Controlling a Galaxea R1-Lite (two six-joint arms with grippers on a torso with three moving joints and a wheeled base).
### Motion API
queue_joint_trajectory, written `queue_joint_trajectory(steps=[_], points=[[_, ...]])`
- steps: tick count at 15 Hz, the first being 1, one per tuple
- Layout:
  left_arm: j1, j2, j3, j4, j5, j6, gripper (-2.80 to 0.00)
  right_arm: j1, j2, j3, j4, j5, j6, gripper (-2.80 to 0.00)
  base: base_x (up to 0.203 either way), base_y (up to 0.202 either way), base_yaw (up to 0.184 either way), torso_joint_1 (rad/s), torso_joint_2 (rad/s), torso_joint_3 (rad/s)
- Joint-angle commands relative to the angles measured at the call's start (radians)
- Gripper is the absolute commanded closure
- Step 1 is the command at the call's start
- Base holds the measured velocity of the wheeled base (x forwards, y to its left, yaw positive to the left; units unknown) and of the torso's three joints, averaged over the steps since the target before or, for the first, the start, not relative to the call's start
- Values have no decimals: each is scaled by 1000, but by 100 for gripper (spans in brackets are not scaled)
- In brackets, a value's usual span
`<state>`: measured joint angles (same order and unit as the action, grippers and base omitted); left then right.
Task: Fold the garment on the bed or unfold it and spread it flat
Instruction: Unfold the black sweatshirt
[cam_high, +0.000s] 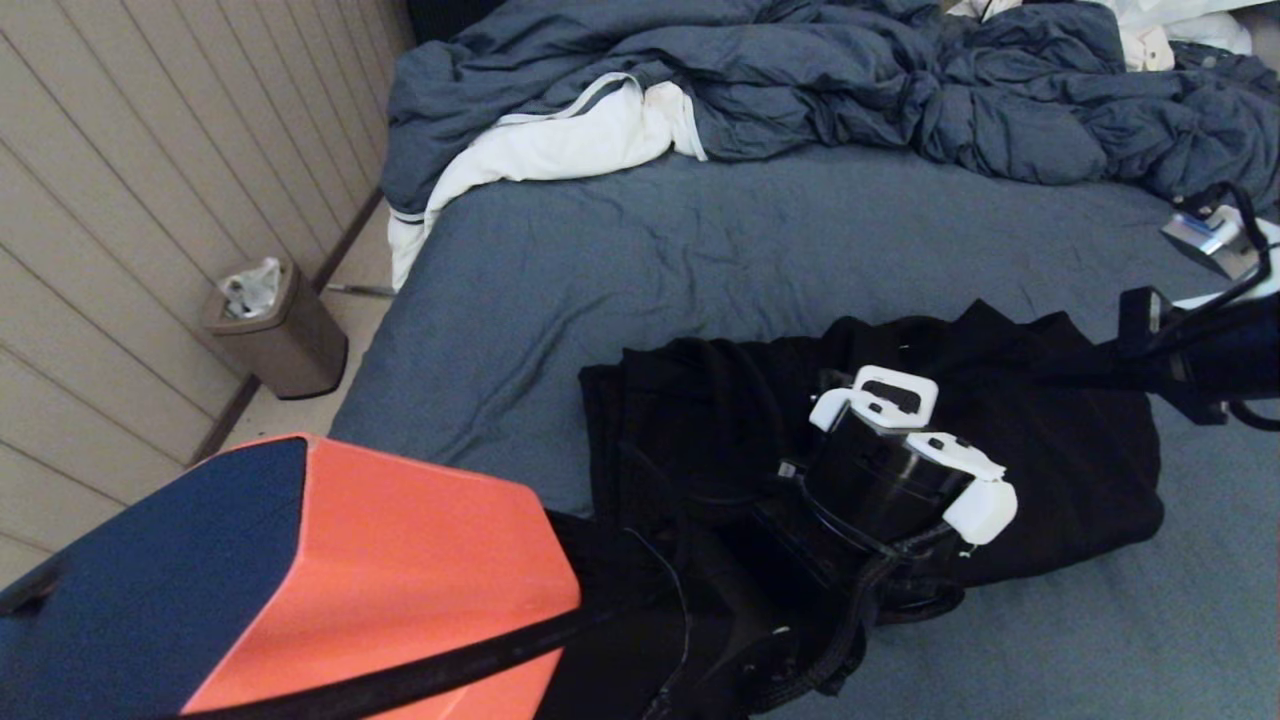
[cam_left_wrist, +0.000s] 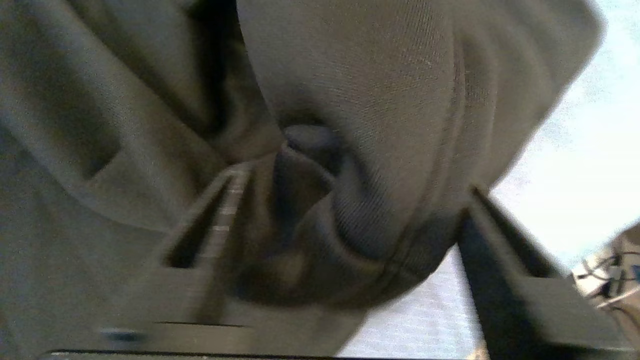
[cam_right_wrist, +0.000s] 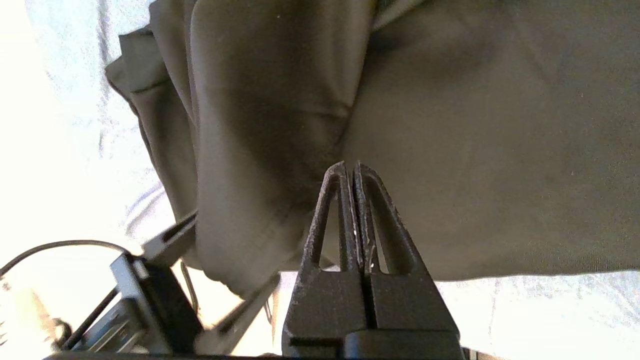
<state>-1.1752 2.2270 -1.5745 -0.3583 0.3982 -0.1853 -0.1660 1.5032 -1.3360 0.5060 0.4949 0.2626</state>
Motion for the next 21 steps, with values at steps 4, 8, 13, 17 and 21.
queue_joint_trajectory(steps=[4,8,13,17,21], points=[[8,19,-11,-4,7,0,0,0,-4,0,2,4,1,0,0,0,0,0,0,0],[37,49,-110,-13,48,-2,0,0,-15,3,3,2,0,0,0,0,0,0,0,0],[129,79,-351,-37,180,14,0,2,-27,8,4,3,0,0,0,0,0,0,0,0],[216,149,-367,-145,203,73,0,8,-75,64,2,4,-15,0,0,0,0,0,0,0],[255,149,-374,-194,200,104,0,72,-54,218,-31,76,-96,0,0,0,0,0,0,0]])
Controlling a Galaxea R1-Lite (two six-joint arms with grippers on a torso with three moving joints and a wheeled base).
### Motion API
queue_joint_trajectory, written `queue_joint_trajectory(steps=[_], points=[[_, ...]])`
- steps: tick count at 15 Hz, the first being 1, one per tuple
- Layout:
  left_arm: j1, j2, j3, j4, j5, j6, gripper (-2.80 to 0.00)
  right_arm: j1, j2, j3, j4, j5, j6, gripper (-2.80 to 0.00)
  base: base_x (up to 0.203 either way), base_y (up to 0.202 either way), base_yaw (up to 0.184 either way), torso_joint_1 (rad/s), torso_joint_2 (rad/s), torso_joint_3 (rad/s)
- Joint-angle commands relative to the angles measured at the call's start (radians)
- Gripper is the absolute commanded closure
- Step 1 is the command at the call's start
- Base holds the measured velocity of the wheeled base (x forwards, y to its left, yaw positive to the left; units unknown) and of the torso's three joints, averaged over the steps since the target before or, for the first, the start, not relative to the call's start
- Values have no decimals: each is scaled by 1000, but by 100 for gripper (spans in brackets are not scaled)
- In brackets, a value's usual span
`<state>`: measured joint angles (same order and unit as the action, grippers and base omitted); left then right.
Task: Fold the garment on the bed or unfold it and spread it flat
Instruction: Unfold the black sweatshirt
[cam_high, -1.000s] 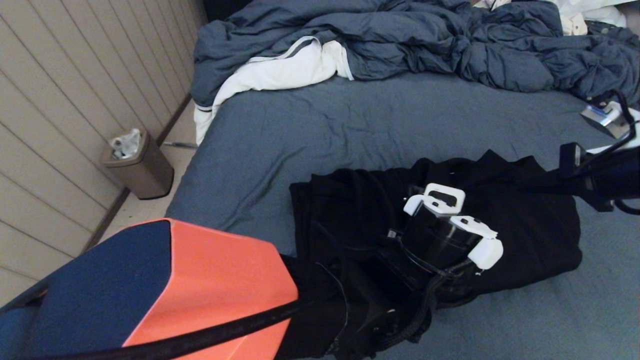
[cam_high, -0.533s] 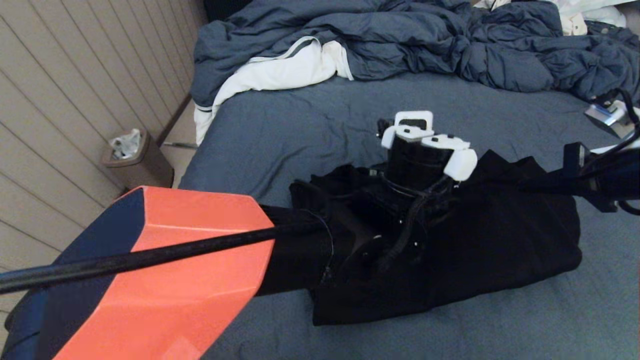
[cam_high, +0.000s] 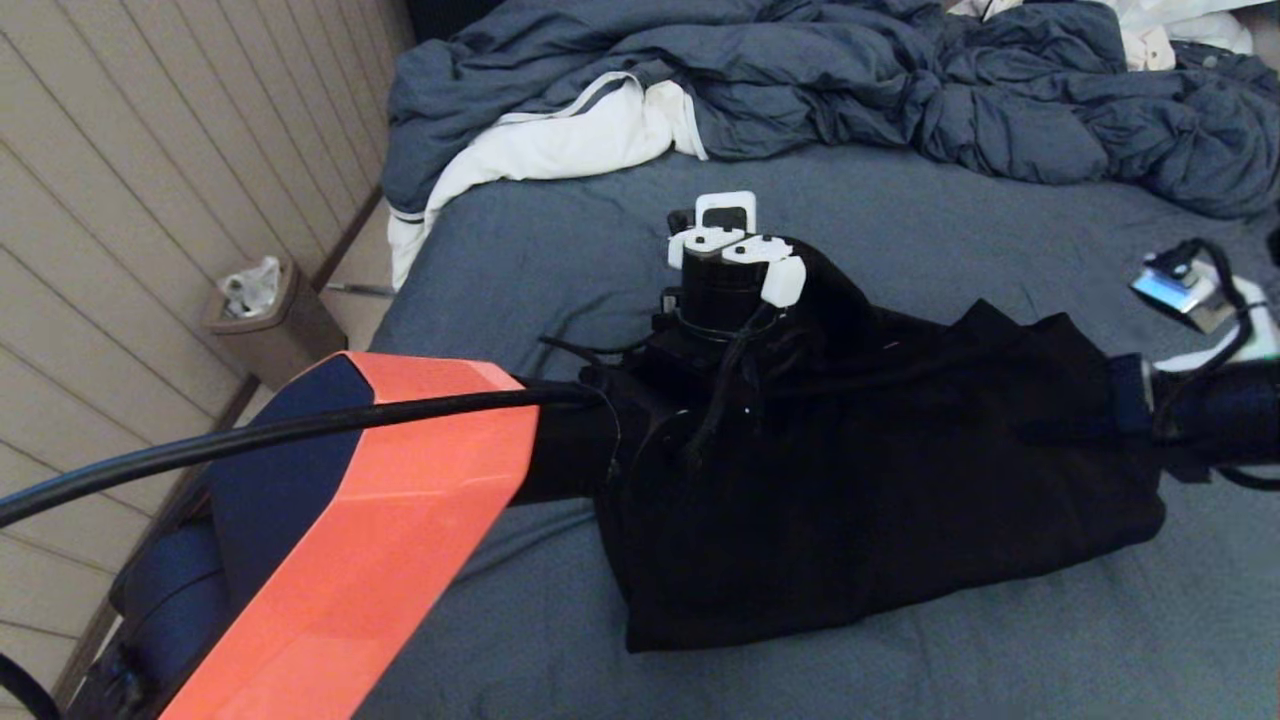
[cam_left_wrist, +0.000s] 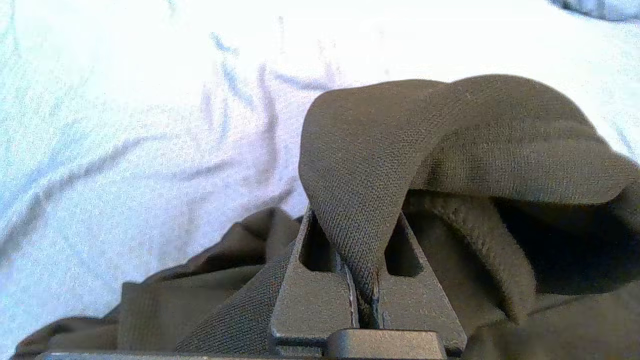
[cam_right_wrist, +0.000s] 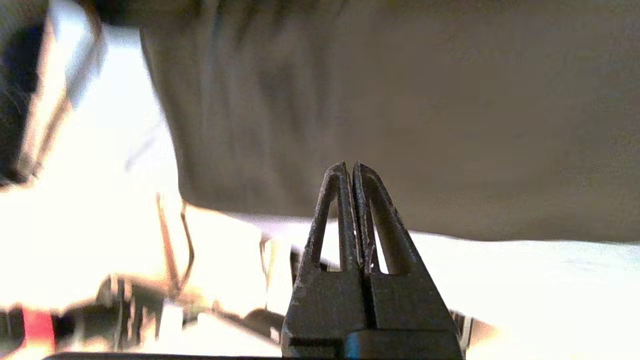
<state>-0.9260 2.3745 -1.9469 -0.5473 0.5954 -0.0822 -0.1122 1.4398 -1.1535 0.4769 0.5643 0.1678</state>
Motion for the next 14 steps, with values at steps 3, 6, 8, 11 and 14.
queue_joint_trajectory(steps=[3,6,8,11,14], points=[[6,5,1,-33,7,28,0,115,39,163,-213,10,-17,0,0,0,0,0,0,0],[6,8,2,-32,19,30,0,126,48,189,-282,12,-18,0,0,0,0,0,0,0],[6,9,2,-33,47,39,-280,126,46,189,-284,14,-20,0,0,0,0,0,0,0],[4,-6,2,-35,49,38,-280,128,45,182,-285,16,-22,0,0,0,0,0,0,0],[-1,-37,2,-37,53,38,-280,136,47,174,-285,18,-20,0,0,0,0,0,0,0]])
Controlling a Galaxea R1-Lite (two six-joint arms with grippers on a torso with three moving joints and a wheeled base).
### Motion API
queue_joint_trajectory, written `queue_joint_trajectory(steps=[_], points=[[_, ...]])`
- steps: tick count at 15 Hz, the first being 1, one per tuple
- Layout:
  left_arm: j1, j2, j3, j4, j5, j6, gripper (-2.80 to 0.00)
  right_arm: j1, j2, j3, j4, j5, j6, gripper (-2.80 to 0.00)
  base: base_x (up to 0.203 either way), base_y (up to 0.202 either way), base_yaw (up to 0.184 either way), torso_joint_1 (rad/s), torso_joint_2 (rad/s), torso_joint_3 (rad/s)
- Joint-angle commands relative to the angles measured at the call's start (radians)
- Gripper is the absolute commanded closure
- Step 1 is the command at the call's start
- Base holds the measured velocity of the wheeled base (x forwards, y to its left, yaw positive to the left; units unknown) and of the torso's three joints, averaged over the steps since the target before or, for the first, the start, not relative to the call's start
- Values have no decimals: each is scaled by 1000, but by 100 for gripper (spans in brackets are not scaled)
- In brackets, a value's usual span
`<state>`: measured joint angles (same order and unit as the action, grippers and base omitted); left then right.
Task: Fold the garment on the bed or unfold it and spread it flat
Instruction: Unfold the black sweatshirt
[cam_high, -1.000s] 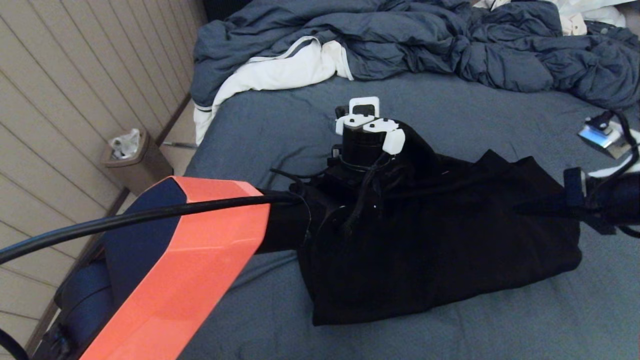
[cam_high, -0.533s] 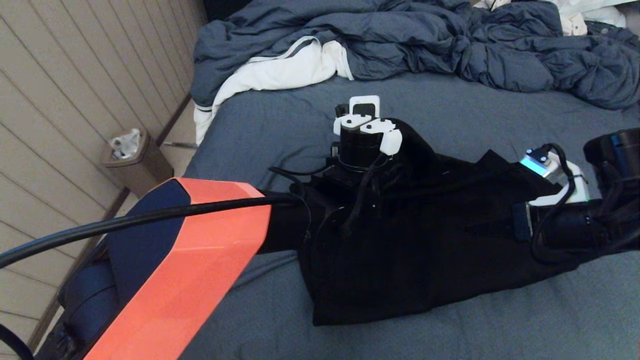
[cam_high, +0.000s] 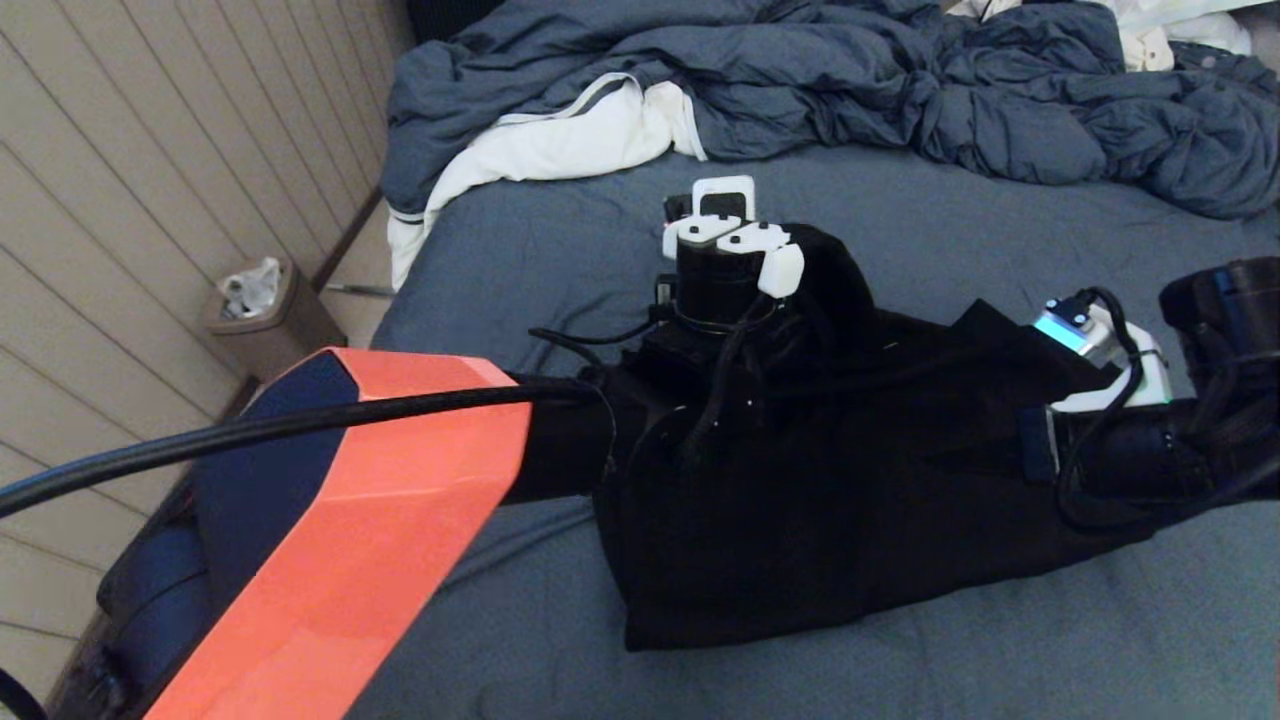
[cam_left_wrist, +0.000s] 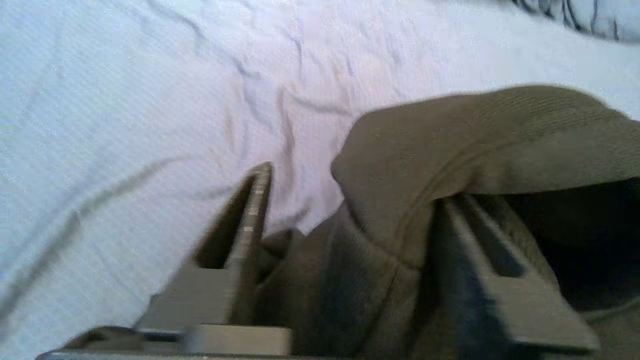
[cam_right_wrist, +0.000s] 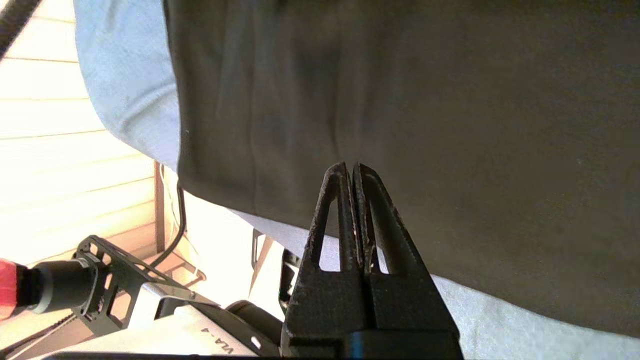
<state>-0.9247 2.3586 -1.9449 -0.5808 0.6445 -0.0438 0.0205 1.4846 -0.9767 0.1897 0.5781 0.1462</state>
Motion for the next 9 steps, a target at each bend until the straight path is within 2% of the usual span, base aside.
queue_joint_trajectory(steps=[1,3,6,9], points=[[-2,-30,1,-4,7,-2,-280,30,12,-8,2,3,3,0,0,0,0,0,0,0],[-6,-30,1,-4,17,-2,-280,94,78,-56,1,-1,11,0,0,0,0,0,0,0],[-22,-28,1,-2,30,-1,-280,187,209,-210,2,-4,50,0,0,0,0,0,0,0],[-33,-38,2,-4,36,-2,-280,217,327,-368,2,-15,86,0,0,0,0,0,0,0]])
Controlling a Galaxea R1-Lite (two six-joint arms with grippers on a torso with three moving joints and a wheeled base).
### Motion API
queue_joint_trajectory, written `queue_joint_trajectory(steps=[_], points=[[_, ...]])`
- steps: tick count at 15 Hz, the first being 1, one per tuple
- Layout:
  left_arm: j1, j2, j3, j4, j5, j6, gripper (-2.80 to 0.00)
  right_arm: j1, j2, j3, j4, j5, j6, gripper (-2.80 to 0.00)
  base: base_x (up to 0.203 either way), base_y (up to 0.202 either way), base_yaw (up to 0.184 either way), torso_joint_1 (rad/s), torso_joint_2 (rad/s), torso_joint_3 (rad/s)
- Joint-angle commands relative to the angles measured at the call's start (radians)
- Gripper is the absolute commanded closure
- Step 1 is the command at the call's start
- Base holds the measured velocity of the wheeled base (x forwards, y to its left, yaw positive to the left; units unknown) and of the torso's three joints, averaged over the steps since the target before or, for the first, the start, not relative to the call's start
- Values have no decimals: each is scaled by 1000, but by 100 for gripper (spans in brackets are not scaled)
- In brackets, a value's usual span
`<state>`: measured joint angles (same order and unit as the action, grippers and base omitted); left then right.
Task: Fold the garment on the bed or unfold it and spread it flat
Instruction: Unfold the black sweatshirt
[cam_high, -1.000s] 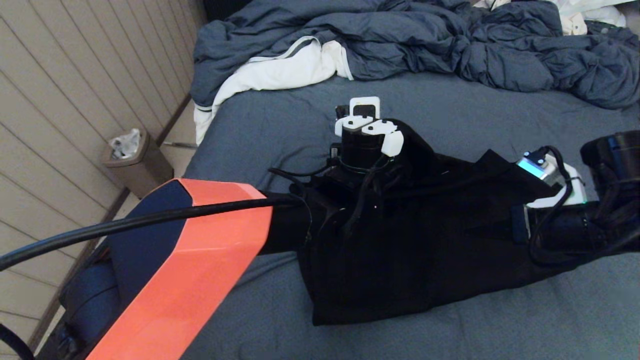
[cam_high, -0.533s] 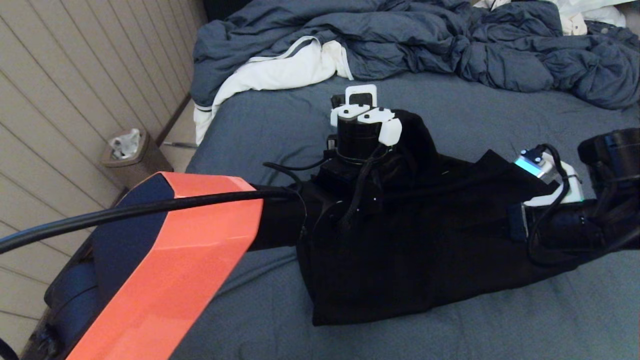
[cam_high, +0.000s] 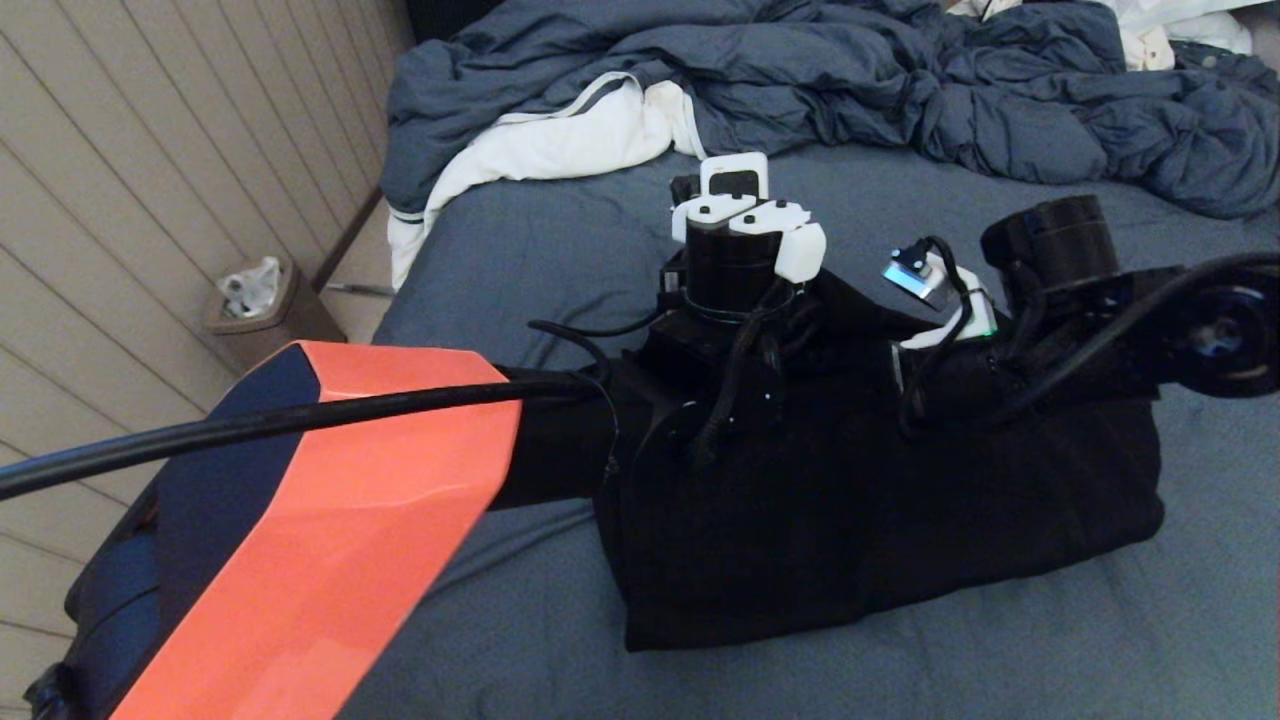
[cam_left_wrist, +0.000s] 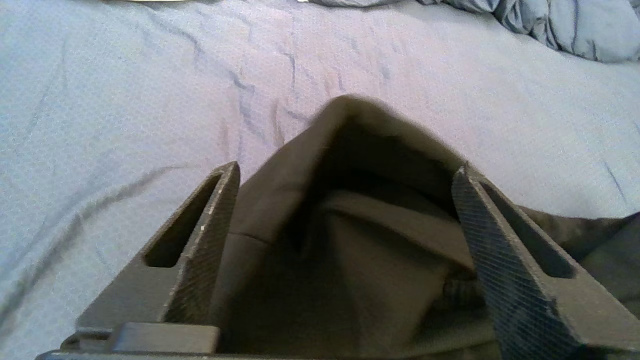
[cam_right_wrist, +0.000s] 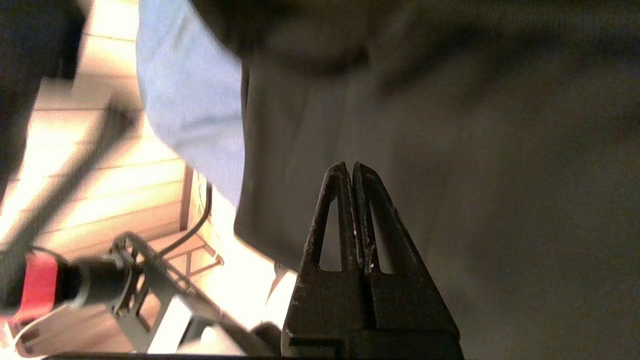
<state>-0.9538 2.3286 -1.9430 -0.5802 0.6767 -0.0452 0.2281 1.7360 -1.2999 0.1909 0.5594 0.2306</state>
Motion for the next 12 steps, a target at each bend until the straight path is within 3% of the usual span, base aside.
queue_joint_trajectory(steps=[1,7,12], points=[[-4,-24,1,-4,19,-1,-280,9,115,-92,1,-4,8,0,0,0,0,0,0,0],[21,-177,73,-17,84,-10,-280,15,330,-341,2,-75,22,0,0,0,0,0,0,0],[33,-416,445,-108,100,-13,-280,121,522,-639,6,-199,35,0,0,0,0,0,0,0]])
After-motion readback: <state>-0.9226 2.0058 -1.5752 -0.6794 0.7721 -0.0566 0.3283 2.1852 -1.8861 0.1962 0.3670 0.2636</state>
